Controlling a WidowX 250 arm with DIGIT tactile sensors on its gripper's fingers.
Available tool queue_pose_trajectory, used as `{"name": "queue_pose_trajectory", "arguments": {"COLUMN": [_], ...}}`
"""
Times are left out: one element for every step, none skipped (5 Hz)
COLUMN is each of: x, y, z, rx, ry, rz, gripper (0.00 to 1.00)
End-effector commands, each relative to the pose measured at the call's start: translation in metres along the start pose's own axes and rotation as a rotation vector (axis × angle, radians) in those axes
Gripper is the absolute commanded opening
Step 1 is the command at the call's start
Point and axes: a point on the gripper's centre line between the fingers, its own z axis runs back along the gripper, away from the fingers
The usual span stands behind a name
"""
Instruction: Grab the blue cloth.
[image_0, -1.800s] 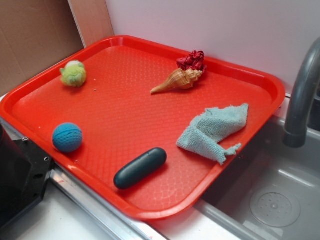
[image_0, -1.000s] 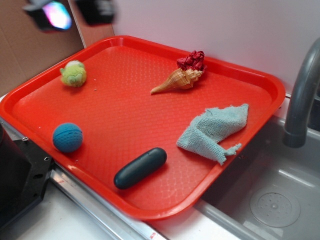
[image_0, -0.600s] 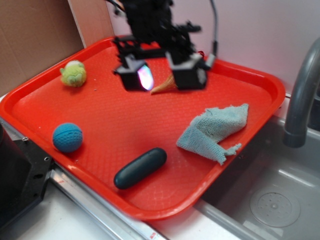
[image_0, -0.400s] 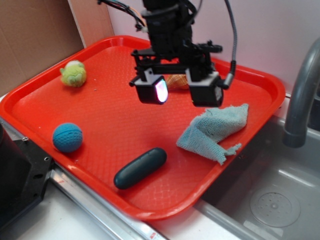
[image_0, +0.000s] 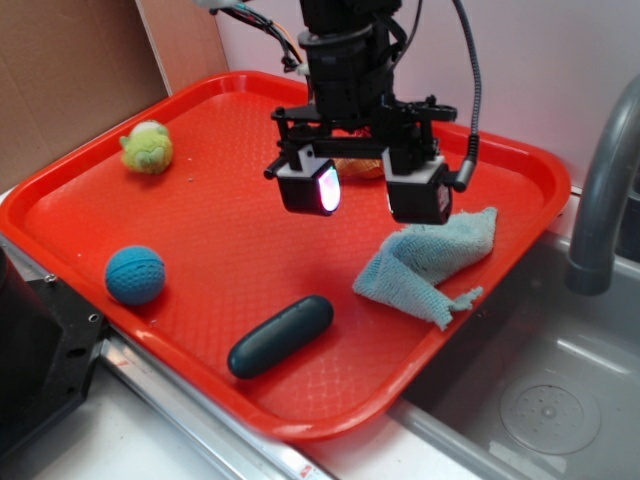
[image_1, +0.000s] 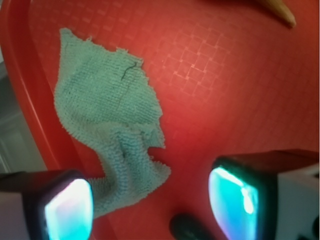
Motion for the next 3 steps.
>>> {"name": "queue_pose_trajectory", "arguments": {"x": [0.004, 0.006, 0.015], "y": [-0.011, -0.02, -0.025], "z": [-0.009, -0.03, -0.044], "rx": [-0.042, -0.073, -0.058], "ry": [-0.082, -0.099, -0.069], "rz": [-0.045, -0.087, -0.106], "gripper": [1.0, 1.0, 1.0]}}
